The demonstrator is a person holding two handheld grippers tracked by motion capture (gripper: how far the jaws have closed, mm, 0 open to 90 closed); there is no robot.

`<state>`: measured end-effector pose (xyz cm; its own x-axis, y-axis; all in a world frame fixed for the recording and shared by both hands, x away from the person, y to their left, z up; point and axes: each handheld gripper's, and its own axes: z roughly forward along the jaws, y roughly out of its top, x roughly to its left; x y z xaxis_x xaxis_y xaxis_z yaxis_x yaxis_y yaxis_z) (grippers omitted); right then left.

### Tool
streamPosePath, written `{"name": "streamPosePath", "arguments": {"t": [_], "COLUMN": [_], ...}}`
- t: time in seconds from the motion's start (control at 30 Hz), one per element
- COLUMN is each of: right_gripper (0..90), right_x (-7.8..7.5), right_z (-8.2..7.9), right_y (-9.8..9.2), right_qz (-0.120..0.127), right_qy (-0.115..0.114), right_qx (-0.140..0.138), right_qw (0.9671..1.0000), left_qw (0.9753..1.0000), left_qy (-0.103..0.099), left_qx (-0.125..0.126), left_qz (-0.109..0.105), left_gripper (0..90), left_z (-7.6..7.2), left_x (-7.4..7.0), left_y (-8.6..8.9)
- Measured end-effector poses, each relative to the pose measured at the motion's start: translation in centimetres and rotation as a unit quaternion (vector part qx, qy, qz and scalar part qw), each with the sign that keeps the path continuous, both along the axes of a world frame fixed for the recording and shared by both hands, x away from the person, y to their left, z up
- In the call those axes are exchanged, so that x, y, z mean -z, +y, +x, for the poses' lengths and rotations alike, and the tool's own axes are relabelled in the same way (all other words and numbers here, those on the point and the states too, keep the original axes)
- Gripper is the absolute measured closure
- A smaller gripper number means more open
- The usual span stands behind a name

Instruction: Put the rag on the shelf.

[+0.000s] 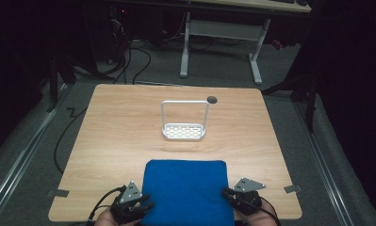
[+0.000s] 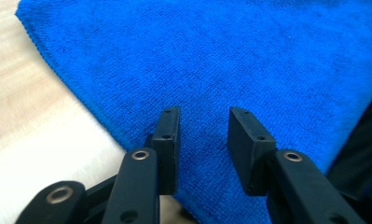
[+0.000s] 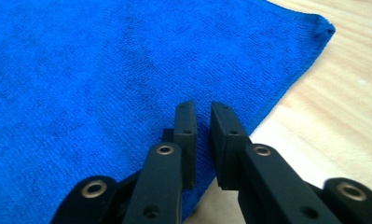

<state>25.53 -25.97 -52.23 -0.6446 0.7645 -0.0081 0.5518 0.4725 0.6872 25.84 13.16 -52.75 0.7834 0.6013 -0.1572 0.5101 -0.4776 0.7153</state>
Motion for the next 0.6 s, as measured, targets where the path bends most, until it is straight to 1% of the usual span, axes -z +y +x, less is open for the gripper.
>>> {"name": "streamPosePath", "arguments": {"t": [0.03,0.07,0.1,0.13,0.17,0.2,0.23,0.27,0.3,0.33,0.37,0.43,0.47,0.5,0.53,0.57,0.6], "right_gripper": [78.9,77.3,75.8,73.5,71.7,69.8,67.5,65.9,64.2,62.1,59.7,55.6,54.1,54.3,54.2,54.2,54.5], "right_x": [0.0,-0.1,-0.2,-0.3,-0.4,-0.4,-0.4,-0.4,-0.4,-0.4,-0.5,-0.5,-0.5,-0.4,-0.2,-0.2,0.3], "right_z": [-0.1,-0.2,-0.3,-0.2,0.0,0.2,0.6,1.0,1.5,2.2,2.9,4.5,5.3,5.9,6.4,6.4,7.6], "right_y": [0.1,0.2,0.3,0.3,0.3,0.1,0.0,-0.2,-0.4,-0.6,-0.7,-0.9,-1.1,-1.1,-1.0,-1.0,-0.6], "right_qz": [-0.001,-0.001,0.001,0.004,0.010,0.017,0.020,0.024,0.030,0.032,0.033,0.037,0.042,0.048,0.055,0.055,0.056], "right_qy": [0.001,-0.001,-0.007,-0.017,-0.025,-0.031,-0.037,-0.040,-0.044,-0.048,-0.052,-0.057,-0.059,-0.059,-0.053,-0.053,-0.042], "right_qx": [-0.003,-0.003,-0.004,0.000,0.005,0.013,0.019,0.031,0.041,0.051,0.060,0.088,0.099,0.110,0.117,0.117,0.128], "right_qw": [1.0000,1.0000,1.0000,0.9998,0.9996,0.9993,0.9989,0.9984,0.9977,0.9970,0.9963,0.9938,0.9925,0.9910,0.9902,0.9902,0.9893], "left_qw": [1.0000,1.0000,0.9999,0.9995,0.9988,0.9980,0.9967,0.9967,0.9945,0.9931,0.9915,0.9870,0.9853,0.9841,0.9825,0.9825,0.9814], "left_qy": [0.003,0.002,-0.010,-0.024,-0.033,-0.035,-0.032,-0.032,-0.024,-0.025,-0.022,-0.021,-0.019,-0.019,-0.018,-0.018,-0.021], "left_qx": [0.002,0.000,-0.008,-0.018,-0.033,-0.048,-0.065,-0.065,-0.093,-0.108,-0.124,-0.155,-0.165,-0.172,-0.181,-0.181,-0.189], "left_qz": [0.000,0.001,-0.003,-0.008,-0.013,-0.023,-0.035,-0.035,-0.043,-0.038,-0.034,-0.036,-0.038,-0.038,-0.039,-0.039,-0.027], "left_gripper": [64.3,64.3,62.6,60.9,59.6,58.4,57.1,56.5,56.0,55.9,55.5,55.3,55.3,55.8,56.5,57.5,58.9], "left_z": [0.0,0.2,0.5,0.9,1.7,2.6,3.8,3.8,6.0,7.0,8.0,9.5,10.1,10.3,10.5,10.5,10.4], "left_x": [-0.1,-0.1,-0.2,-0.3,-0.5,-0.6,-0.7,-0.7,-0.7,-0.7,-0.5,-0.1,0.1,0.3,0.5,0.5,0.7], "left_y": [0.1,0.1,0.1,0.2,0.3,0.4,0.6,0.6,0.8,0.7,0.5,0.2,0.0,-0.2,-0.4,-0.4,-0.8]}}
